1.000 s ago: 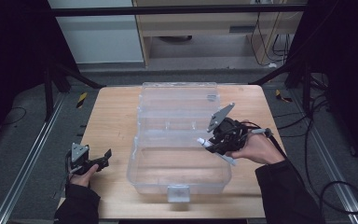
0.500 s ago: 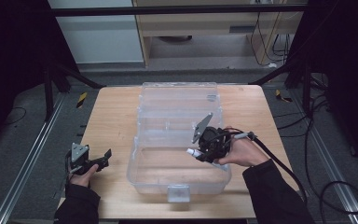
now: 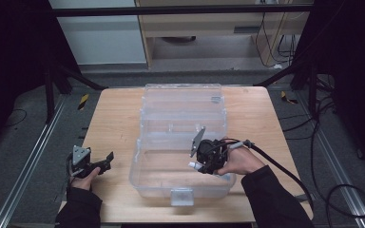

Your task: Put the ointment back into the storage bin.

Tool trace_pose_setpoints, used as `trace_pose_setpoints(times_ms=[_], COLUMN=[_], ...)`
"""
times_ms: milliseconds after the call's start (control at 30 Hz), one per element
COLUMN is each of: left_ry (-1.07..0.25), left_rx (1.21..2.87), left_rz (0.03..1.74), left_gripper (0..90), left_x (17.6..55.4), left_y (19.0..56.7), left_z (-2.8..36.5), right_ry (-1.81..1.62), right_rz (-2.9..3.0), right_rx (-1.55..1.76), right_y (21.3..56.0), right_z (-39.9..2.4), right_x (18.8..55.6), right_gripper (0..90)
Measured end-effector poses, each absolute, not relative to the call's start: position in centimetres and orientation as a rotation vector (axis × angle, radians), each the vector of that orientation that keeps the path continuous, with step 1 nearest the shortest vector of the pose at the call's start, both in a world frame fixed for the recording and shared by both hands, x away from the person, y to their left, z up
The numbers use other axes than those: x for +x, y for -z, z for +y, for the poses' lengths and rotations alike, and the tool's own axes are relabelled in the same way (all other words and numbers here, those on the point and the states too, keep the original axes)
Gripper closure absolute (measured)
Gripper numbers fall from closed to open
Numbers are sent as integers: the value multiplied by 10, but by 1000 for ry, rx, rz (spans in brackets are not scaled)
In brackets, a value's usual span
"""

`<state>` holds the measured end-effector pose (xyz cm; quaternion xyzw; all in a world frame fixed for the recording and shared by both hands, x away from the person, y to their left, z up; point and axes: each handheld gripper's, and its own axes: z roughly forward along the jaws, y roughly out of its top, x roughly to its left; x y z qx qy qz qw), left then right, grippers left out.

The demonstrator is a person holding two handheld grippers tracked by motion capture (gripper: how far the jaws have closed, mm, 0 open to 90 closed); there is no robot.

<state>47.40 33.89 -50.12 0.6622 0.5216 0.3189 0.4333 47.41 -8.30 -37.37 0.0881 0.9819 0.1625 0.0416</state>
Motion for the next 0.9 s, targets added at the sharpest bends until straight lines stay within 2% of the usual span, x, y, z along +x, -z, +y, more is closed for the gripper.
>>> trace_pose_setpoints(times_ms=[900], left_ry=[-793], left_rx=[1649], left_rz=[1298], left_gripper=[27], left_x=[474], left_y=[501], left_z=[339], right_ry=[-373], right_rz=[3094], right_rx=[171], right_y=[422], right_z=[-73], right_x=[476], right_gripper=[700])
